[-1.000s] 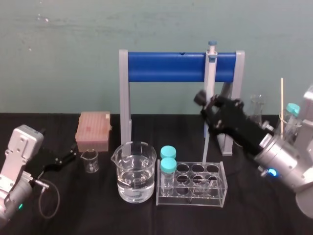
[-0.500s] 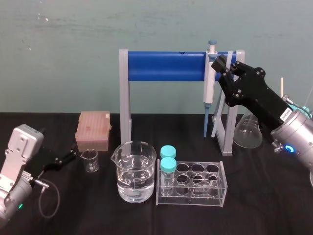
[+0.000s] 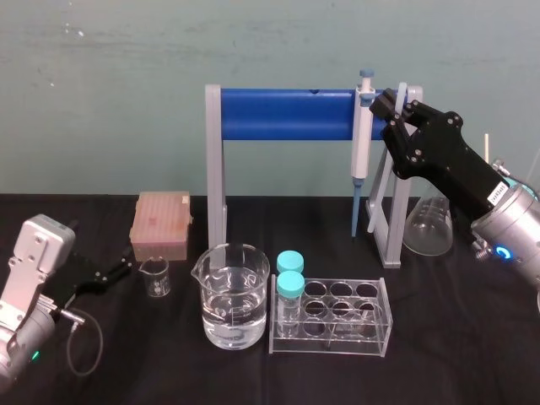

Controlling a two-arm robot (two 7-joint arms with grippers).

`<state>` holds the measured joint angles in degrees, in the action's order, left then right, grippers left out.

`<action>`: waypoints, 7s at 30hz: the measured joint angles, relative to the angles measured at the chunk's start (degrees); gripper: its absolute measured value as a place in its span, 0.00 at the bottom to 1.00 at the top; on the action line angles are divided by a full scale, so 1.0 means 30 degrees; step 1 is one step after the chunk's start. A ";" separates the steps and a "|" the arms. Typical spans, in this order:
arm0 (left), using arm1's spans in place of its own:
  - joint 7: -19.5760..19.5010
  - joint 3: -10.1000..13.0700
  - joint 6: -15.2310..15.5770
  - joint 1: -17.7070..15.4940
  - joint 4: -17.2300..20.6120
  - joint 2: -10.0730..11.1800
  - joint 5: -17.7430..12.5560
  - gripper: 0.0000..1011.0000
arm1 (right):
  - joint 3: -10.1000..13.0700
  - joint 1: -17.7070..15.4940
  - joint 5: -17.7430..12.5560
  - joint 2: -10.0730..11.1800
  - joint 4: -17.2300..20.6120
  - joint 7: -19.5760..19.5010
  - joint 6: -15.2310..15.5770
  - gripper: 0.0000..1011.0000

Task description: Pick up the stirring rod with one hand, then place it down.

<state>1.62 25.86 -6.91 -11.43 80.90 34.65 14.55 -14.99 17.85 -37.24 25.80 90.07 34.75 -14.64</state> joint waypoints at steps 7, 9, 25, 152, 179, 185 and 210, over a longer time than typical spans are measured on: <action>0.0001 0.0000 0.0000 0.0000 0.0000 0.0001 -0.0001 0.99 | 0.0000 -0.0008 -0.0006 -0.0013 -0.0040 0.0011 -0.0004 0.07; 0.0000 -0.0001 0.0000 0.0000 0.0000 0.0000 0.0000 0.99 | 0.0000 -0.0025 -0.0008 -0.0014 -0.0047 0.0013 -0.0004 0.07; 0.0000 0.0000 0.0001 0.0000 0.0000 0.0000 0.0000 0.99 | -0.0001 -0.0256 0.0002 0.0093 0.0144 -0.0023 0.0114 0.07; 0.0000 0.0000 0.0000 0.0000 0.0000 0.0000 0.0000 0.99 | -0.2755 0.0749 0.1151 -0.1897 -0.6970 0.1352 0.0307 0.07; 0.0000 0.0000 0.0000 0.0000 0.0000 0.0000 0.0000 0.99 | -0.2725 0.0737 0.1356 -0.1923 -0.7033 0.1204 0.0362 0.19; 0.0000 0.0000 0.0000 0.0000 0.0000 0.0000 -0.0001 0.99 | -0.2721 0.0737 0.1344 -0.1924 -0.7026 0.1205 0.0355 0.38; 0.0001 0.0000 0.0000 0.0001 0.0000 -0.0001 0.0000 0.99 | -0.2718 0.0595 0.1602 -0.1466 -0.6268 0.0896 0.1117 0.99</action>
<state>1.62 25.86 -6.91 -11.43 80.90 34.64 14.55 -23.14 19.64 -32.43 21.40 71.26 37.43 -11.29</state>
